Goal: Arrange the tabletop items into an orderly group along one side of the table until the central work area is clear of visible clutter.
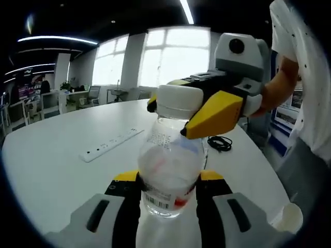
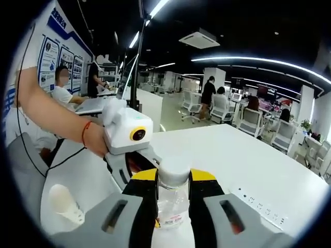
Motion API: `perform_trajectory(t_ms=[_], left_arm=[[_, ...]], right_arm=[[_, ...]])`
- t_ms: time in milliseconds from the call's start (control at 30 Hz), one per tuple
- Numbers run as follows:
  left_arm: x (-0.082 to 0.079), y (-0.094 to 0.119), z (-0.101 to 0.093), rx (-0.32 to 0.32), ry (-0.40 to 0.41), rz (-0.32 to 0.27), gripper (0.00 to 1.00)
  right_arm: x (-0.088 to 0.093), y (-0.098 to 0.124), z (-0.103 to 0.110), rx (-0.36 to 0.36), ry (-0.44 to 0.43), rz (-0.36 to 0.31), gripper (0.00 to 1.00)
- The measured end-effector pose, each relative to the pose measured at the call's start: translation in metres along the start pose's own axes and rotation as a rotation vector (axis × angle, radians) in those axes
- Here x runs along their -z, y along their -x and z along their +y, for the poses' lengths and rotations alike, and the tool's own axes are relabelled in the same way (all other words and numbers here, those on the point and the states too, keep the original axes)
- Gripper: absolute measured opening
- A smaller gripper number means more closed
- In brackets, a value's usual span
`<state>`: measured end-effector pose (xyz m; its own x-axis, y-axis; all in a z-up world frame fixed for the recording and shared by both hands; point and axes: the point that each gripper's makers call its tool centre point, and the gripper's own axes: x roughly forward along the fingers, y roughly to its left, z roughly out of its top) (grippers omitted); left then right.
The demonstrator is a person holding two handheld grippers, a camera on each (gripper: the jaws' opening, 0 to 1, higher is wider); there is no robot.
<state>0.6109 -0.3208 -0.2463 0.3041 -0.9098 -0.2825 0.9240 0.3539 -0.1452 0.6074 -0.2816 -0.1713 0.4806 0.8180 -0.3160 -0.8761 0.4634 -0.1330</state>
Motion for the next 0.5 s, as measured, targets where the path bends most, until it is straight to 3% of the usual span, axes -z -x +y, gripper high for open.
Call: perform_trajectory(t_ms=[500], left_arm=[[0.0076,-0.0044,-0.0042,0.01,0.003,0.015,0.41]], right_arm=[[0.0095,0.0027,0.0033,-0.005,0.005,0.029,0.19]])
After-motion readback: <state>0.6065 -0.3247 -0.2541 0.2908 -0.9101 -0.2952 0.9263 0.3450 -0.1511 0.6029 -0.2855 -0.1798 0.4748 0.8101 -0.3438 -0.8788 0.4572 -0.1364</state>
